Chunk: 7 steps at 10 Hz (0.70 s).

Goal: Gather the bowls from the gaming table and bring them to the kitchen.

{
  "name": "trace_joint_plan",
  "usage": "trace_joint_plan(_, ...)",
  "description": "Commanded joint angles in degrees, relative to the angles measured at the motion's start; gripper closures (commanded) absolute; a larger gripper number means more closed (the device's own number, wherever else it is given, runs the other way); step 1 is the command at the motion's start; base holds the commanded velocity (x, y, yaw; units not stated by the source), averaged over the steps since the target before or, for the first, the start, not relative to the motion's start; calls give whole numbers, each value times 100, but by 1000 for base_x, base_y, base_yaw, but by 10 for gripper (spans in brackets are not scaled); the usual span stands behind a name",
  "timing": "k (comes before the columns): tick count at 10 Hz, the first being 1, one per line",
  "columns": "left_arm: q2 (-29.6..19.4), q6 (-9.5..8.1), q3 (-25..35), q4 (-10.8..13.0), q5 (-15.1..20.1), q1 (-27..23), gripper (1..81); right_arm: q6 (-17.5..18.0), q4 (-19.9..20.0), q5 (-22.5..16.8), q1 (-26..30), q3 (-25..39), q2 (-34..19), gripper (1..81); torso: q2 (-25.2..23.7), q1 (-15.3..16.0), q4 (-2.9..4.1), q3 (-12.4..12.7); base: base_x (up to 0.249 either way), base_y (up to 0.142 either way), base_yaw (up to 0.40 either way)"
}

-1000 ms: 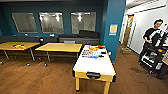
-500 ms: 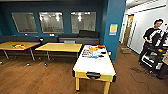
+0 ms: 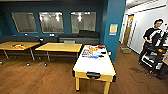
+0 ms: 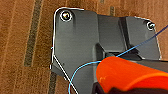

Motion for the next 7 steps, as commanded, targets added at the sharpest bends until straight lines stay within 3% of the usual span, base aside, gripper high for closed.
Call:
trace_joint_plan(1, -53, 51, 11, 155, 289, -205, 811, -13, -70, -283, 227, 51, -145, 811, 0, 0, 0, 0, 0, 0, -339)
trace_joint_plan(7, -35, 51, 2, 226, 289, -205, 811, -4, -61, -274, 209, 42, -145, 811, 0, 2, 0, 0, 0, 0, -395)
